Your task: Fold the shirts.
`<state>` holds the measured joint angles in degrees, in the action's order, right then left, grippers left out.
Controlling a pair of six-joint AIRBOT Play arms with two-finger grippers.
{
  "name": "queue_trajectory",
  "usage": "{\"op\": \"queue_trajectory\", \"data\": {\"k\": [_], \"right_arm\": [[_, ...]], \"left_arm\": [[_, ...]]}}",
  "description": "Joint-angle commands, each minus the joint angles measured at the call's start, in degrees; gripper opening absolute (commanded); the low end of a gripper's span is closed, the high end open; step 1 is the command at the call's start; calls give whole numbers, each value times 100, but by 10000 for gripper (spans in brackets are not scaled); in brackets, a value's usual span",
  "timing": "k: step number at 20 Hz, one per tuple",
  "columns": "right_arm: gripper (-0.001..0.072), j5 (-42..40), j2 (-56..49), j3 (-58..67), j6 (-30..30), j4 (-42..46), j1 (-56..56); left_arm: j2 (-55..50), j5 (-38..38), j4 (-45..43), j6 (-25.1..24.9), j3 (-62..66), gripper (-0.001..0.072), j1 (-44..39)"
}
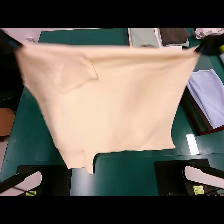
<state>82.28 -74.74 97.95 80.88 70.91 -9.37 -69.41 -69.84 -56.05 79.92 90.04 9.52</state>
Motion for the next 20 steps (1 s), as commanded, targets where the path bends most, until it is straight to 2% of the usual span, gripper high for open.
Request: {"op": "queue_trajectory", "data": {"k": [1, 4, 6, 10, 14, 17, 20], "right_arm": [[16, -402, -984, -531, 2, -31, 162], [16, -758, -1663, -433, 7, -42, 323], [16, -743, -2009, -87, 7, -46, 323], [16, -557, -2020, 345, 2, -22, 267], [16, -424, -1604, -358, 2, 70, 127], [16, -527, -1368, -1222, 4, 435, 221], [17, -927, -1165, -2009, 9, 415, 328]], "left_arm": [[-1397, 494, -44, -540, -509, 22, -479], [-2164, 994, -42, -402, -428, 23, -595], [-2249, 1113, -90, -337, -422, 23, -514], [-2236, 337, -129, -352, -295, 24, -236], [-2238, -522, -675, -348, -476, 24, -203], [-2238, -518, -645, -332, -984, 24, -205], [-2238, -450, -608, -262, -1436, 25, -203]]}}
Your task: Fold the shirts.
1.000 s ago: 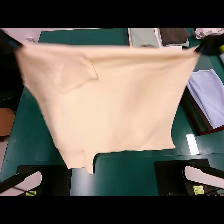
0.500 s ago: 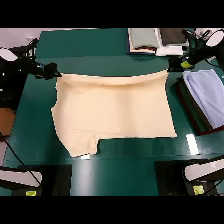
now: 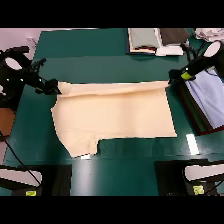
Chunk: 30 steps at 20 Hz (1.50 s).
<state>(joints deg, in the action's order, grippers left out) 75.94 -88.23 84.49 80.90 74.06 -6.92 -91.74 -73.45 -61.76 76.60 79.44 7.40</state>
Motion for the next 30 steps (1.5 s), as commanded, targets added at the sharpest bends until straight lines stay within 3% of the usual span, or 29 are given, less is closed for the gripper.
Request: {"op": "queue_trajectory", "data": {"k": [1, 2, 4, 5, 6, 7, 12, 19, 24, 30], "right_arm": [[17, -413, 243, -868, 11, 101, 111], [18, -492, 291, -1012, 20, 98, 111], [23, -584, 393, -1228, 31, 98, 114], [75, -597, 439, -1274, 31, 90, 114], [241, -590, 485, -1279, 31, 76, 103], [357, -562, 555, -1248, 31, 61, 96], [359, -396, 1460, -1274, 28, 44, 96], [359, -562, 2317, -1650, 26, -48, 339], [359, -575, 2328, -1814, 26, -122, 374], [359, -577, 2328, -1810, 28, -280, 374]], "left_arm": [[-4, -87, -39, 120, -483, 26, 9], [-4, -70, -37, 144, -551, 29, 9], [-2, -70, -37, 212, -581, 435, 9], [0, -94, -39, 289, -579, 443, 9], [33, -107, -39, 289, -579, 443, 9], [136, -114, -57, 289, -581, 443, 9], [1757, -282, -831, 435, -1261, 416, 9], [4356, -476, -826, 815, -4675, 445, 9], [4489, 17, 11, 852, -5893, 444, 9], [4489, 807, 599, 850, -6083, 444, 9]]}}
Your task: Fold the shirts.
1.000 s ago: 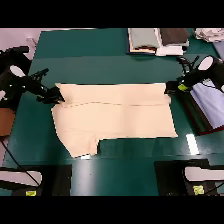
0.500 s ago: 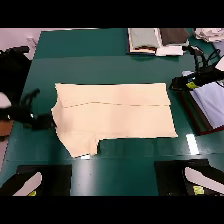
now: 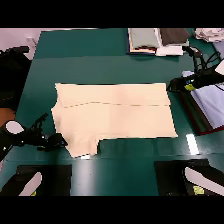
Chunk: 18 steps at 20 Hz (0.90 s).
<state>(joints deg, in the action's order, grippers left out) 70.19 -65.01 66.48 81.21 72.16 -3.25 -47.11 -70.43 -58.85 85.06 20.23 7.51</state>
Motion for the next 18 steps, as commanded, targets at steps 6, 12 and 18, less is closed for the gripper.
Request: {"op": "queue_trajectory", "data": {"k": [6, 12, 18], "right_arm": [[359, 227, 13, -9, -28, -334, -39], [359, 1137, 487, -1036, -323, -297, -1248], [565, 1141, 1167, -3303, -433, -363, -3456]], "left_arm": [[28, 730, 1285, -577, -42, 23, -2], [28, 57, 562, -608, 651, 22, -2], [28, 83, 566, -608, 713, 23, -2]]}}
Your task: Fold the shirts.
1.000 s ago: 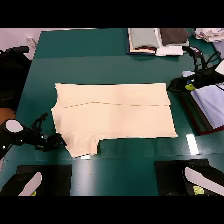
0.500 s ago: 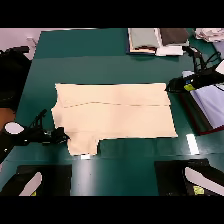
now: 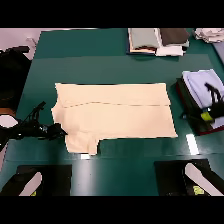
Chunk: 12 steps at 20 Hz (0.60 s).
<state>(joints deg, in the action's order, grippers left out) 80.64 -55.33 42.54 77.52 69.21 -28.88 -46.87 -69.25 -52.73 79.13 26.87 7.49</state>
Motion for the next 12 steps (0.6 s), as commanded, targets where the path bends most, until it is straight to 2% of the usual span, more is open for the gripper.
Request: {"op": "queue_trajectory", "data": {"k": [1, 3, 6, 10, 12], "right_arm": [[560, 103, 105, -1130, -63, -72, -1034], [462, 57, -190, -1464, -63, -72, -1043], [440, -151, -555, -1572, -61, -79, -603], [322, -686, -654, -1572, -59, -535, 90], [307, -922, -461, -1572, -28, -680, 291]], "left_arm": [[4, -35, -44, -15, 50, 23, 0], [4, -33, -46, -15, 50, 23, 0], [4, -35, -46, -15, 50, 23, 0], [4, -42, -50, -15, 50, 24, 0], [4, -85, -48, -13, 50, 24, 0]]}}
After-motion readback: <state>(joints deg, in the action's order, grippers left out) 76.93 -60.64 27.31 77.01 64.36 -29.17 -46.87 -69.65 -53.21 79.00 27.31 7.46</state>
